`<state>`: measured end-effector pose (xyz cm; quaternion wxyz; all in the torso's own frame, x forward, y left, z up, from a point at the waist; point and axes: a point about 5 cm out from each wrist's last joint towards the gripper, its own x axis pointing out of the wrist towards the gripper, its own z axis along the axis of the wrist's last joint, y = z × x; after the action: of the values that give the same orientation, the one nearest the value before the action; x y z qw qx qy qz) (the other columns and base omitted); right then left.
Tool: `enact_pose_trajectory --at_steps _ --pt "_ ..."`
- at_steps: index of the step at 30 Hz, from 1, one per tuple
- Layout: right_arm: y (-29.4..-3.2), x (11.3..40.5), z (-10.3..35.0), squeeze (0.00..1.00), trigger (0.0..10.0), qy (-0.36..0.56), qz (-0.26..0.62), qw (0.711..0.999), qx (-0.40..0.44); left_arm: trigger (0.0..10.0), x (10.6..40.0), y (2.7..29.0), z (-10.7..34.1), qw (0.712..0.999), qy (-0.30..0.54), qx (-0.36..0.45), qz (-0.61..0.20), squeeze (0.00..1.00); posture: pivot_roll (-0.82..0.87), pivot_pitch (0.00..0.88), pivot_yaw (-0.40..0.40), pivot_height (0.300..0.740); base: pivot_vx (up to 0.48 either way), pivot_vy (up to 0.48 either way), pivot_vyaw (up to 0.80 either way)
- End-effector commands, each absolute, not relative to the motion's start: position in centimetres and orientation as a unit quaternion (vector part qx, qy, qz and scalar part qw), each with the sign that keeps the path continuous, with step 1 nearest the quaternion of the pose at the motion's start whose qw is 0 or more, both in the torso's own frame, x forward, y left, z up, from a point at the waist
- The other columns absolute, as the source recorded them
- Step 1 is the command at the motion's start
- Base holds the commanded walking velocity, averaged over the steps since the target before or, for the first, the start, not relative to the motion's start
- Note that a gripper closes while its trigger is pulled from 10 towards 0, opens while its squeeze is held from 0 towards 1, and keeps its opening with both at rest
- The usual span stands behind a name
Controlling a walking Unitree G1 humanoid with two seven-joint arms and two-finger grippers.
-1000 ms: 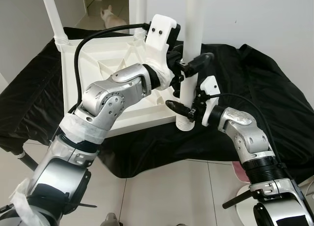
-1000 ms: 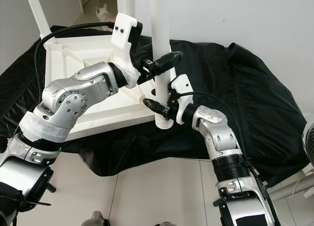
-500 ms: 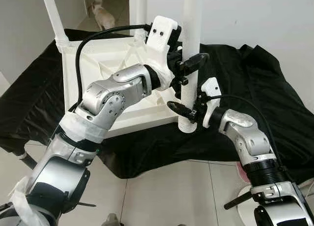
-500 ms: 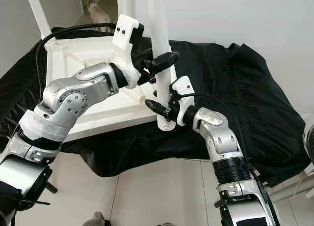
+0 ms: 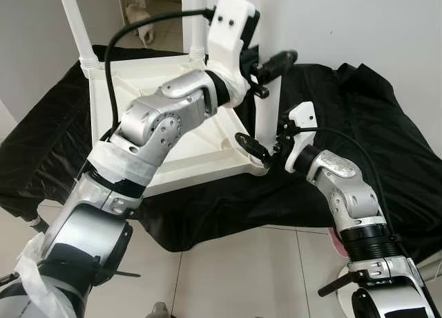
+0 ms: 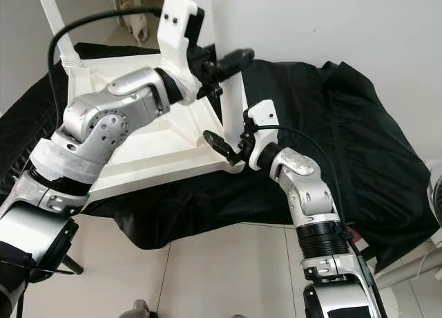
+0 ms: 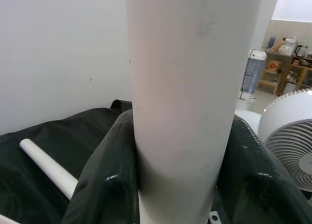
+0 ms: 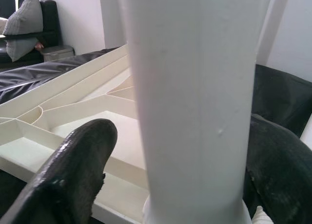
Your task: Building children table
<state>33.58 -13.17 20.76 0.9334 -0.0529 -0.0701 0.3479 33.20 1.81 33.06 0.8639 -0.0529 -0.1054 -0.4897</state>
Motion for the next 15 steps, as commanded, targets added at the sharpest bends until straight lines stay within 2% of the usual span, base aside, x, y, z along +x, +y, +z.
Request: enact_pose_trajectory --at_steps 1,5,6,8,9,10,15 --pt "-13.2 33.6 21.5 1.00 10.0 -0.090 0.335 0.936 -0.059 10.0 32.3 1.2 34.3 0.811 -0.129 -0.031 -0.570 0.00 -0.05 0.000 -0.006 0.740 0.000 0.000 0.00" --pt "-13.2 33.9 21.6 1.00 10.0 -0.096 0.284 0.952 -0.069 10.0 33.2 1.0 34.5 0.844 -0.129 -0.006 -0.520 0.00 -0.06 0.000 0.000 0.740 0.000 0.000 0.00" --pt "-13.2 33.9 21.6 1.00 10.0 -0.096 0.284 0.952 -0.069 10.0 33.2 1.0 34.5 0.844 -0.129 -0.006 -0.520 0.00 -0.06 0.000 0.000 0.740 0.000 0.000 0.00" --pt "-12.3 33.9 21.5 0.15 10.0 -0.102 0.270 0.954 -0.080 10.0 33.2 0.7 34.6 0.850 -0.135 0.000 -0.510 0.00 -0.06 0.000 0.004 0.740 0.000 0.000 0.00" --pt "-12.3 33.9 21.5 0.15 10.0 -0.102 0.270 0.954 -0.080 10.0 33.2 0.7 34.6 0.850 -0.135 0.000 -0.510 0.00 -0.06 0.000 0.004 0.740 0.000 0.000 0.00" --pt "-11.7 33.9 21.5 0.00 10.0 -0.108 0.253 0.957 -0.090 10.0 33.2 0.5 34.7 0.854 -0.136 0.000 -0.502 0.00 -0.07 0.000 0.007 0.740 0.000 0.000 0.00" --pt "-10.8 34.0 21.5 0.00 10.0 -0.122 0.203 0.967 -0.097 10.0 33.2 0.0 34.7 0.866 -0.138 0.008 -0.480 0.00 -0.06 0.000 0.014 0.740 0.000 0.000 0.00"
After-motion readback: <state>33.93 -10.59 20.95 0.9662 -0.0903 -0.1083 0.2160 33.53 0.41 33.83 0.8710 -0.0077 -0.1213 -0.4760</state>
